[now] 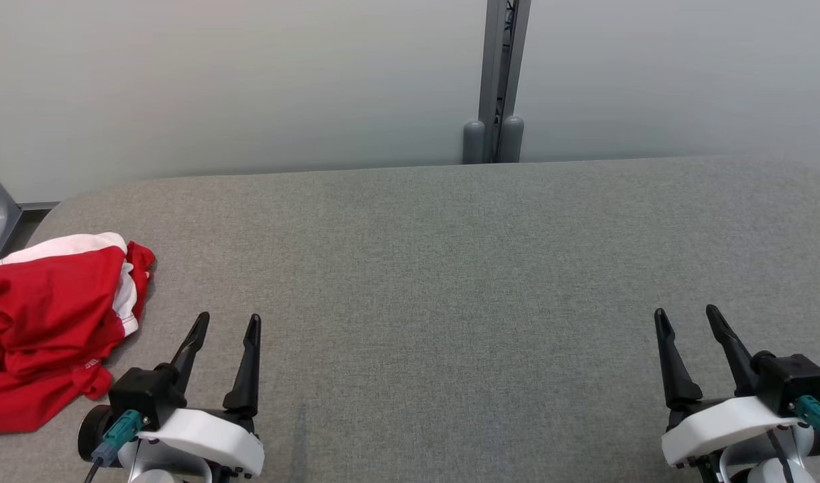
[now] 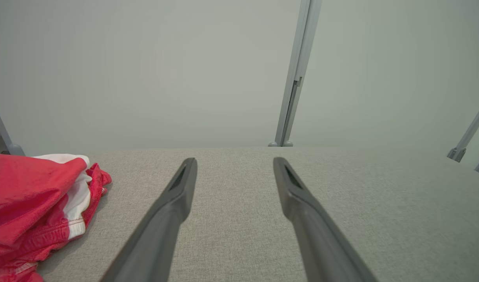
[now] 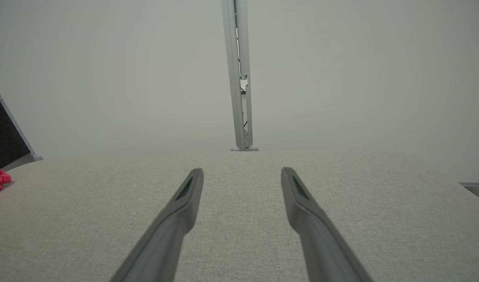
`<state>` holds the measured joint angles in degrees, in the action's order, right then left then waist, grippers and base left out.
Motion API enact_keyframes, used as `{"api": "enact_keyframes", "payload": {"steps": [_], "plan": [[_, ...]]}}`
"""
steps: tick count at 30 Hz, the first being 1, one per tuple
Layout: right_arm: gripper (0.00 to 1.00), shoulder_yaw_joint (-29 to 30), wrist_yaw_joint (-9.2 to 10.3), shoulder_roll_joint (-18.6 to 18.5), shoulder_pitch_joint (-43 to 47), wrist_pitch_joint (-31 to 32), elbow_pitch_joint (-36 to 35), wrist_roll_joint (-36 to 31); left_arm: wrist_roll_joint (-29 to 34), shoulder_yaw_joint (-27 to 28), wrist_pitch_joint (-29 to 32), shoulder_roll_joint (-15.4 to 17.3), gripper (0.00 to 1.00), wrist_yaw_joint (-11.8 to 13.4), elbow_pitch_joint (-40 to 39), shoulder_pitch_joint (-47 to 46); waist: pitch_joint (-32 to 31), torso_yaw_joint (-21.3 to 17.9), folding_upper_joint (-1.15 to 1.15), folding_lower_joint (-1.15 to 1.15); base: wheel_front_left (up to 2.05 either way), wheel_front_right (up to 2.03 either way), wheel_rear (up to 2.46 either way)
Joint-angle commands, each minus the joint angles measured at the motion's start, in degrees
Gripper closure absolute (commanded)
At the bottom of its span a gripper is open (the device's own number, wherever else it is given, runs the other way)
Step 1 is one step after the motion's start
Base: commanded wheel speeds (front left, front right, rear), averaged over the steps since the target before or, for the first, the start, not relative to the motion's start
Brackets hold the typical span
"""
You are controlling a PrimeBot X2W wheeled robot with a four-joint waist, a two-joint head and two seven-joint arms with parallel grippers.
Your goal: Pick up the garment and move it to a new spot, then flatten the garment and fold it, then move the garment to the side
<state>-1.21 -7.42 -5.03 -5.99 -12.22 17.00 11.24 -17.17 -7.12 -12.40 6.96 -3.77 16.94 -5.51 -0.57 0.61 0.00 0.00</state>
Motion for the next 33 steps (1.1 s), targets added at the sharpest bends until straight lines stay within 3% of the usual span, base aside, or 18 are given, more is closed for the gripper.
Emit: {"api": "enact_keyframes", "payload": {"steps": [1,33], "plan": [[0.00,0.1,-0.11,-0.1,-0.9,-0.8,0.0,-1.0,1.2,0.2,-0.5,0.2,0.00,0.2,0.0,-1.0,0.0,0.0,0.00,0.00,0.00,0.00,0.00],[0.00,0.9,-0.12,1.0,0.3,-3.1,1.0,-2.1,4.1,1.9,-2.8,-1.8,0.00,-1.9,4.0,-1.8,-0.1,0.6,0.00,0.00,0.00,0.00,0.00]]}}
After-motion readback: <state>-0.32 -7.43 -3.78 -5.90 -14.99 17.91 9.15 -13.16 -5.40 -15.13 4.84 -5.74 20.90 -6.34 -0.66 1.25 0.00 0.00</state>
